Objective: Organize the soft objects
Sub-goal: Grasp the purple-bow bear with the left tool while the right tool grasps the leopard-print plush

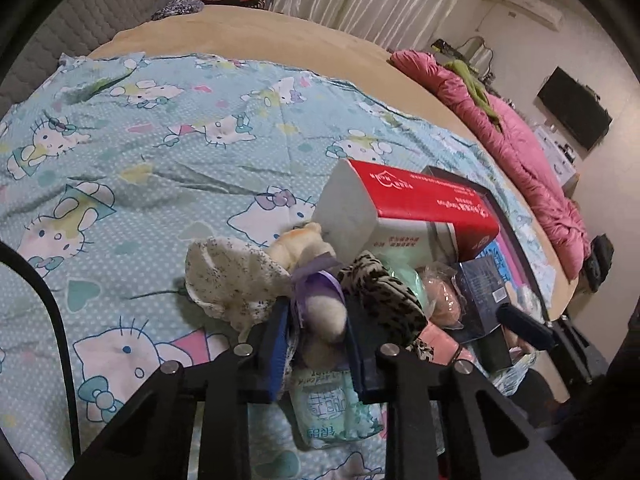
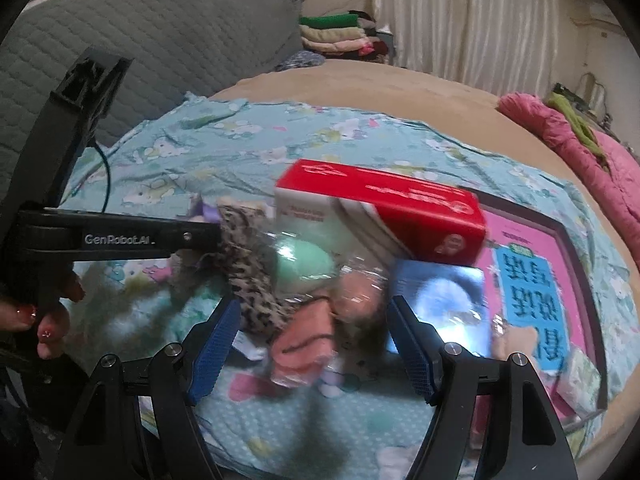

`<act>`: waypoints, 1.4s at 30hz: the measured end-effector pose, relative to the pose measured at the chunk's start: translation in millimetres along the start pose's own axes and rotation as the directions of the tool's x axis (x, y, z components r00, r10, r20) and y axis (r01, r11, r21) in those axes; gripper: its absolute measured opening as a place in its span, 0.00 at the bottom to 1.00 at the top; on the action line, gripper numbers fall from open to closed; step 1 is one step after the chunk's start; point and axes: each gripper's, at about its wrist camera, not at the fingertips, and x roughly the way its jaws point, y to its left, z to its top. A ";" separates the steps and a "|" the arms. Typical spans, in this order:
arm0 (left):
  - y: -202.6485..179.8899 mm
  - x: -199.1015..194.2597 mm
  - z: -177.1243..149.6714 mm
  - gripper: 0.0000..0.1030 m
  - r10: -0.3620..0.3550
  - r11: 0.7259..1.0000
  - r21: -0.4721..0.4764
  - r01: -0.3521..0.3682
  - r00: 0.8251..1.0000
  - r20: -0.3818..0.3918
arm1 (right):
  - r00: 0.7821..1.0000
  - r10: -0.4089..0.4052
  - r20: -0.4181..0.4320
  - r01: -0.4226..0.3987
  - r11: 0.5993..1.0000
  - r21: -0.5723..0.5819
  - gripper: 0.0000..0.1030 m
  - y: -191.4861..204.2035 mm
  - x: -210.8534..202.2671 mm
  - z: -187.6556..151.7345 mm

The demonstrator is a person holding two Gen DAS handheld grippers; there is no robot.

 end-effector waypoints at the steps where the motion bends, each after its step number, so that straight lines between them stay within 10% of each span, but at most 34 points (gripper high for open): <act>1: 2.4 -1.1 0.0 0.24 -0.007 1.000 -0.008 0.007 1.000 0.004 | 1.000 0.012 0.009 -0.012 1.000 -0.015 0.74 4.8 1.4 2.1; 15: 16.7 -6.8 -1.4 0.23 -0.041 0.998 -0.042 0.041 0.999 0.014 | 1.000 -0.001 0.002 0.001 0.981 -0.192 0.36 44.1 45.6 25.4; 23: 14.1 -5.8 -3.1 0.23 -0.039 0.999 -0.033 0.039 0.999 0.023 | 0.995 0.092 -0.031 -0.095 0.989 -0.111 0.08 30.1 47.8 28.1; 42: -6.6 -19.8 -11.0 0.22 -0.028 1.000 0.000 0.028 0.998 0.059 | 0.976 0.218 0.020 -0.219 0.972 0.085 0.10 -16.6 -5.9 15.7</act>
